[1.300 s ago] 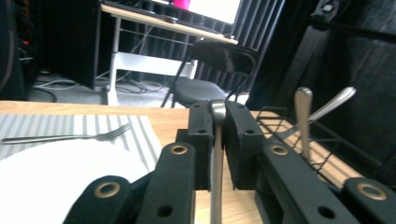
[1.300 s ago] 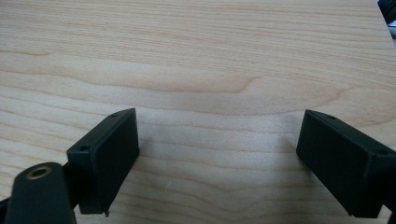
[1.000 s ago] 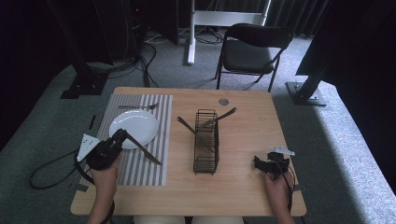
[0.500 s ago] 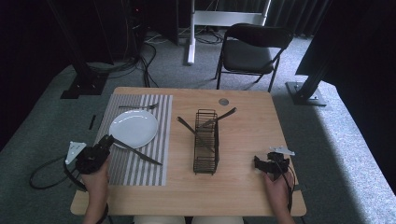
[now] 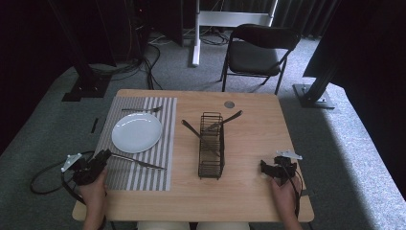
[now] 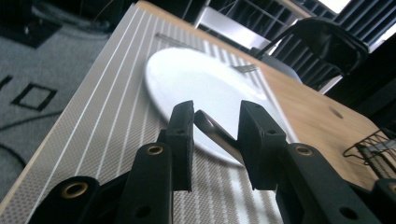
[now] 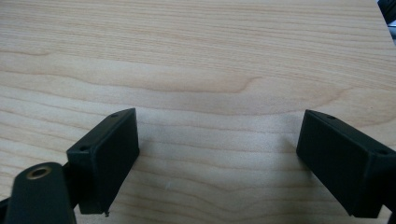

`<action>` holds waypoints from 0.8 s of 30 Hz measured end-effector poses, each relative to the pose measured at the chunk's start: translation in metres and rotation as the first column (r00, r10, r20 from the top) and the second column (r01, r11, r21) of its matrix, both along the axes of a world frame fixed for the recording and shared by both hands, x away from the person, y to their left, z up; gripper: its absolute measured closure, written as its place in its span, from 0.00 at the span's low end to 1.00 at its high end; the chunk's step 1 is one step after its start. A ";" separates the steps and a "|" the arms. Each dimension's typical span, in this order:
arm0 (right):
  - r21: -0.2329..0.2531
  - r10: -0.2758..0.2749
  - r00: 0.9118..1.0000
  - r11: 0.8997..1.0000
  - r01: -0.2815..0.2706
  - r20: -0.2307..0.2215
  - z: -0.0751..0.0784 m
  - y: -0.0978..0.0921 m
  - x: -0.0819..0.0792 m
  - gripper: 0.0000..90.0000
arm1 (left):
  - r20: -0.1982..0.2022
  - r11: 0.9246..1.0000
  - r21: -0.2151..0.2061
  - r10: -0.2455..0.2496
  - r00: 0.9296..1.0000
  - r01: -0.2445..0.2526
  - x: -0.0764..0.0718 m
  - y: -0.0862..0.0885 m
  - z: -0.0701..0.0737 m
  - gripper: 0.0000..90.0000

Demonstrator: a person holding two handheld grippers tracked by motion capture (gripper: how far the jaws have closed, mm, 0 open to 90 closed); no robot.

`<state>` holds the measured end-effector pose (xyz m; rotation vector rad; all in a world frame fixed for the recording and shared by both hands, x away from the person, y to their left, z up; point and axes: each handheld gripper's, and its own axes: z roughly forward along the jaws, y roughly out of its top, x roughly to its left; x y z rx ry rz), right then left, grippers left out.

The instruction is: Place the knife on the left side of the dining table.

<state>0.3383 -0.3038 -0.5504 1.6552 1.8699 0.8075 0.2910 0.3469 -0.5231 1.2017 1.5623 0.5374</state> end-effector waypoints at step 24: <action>0.000 0.000 1.000 1.000 0.000 0.000 0.000 0.000 0.000 0.13 | -0.261 0.980 0.201 0.050 0.964 0.004 0.018 -0.004 -0.022 0.67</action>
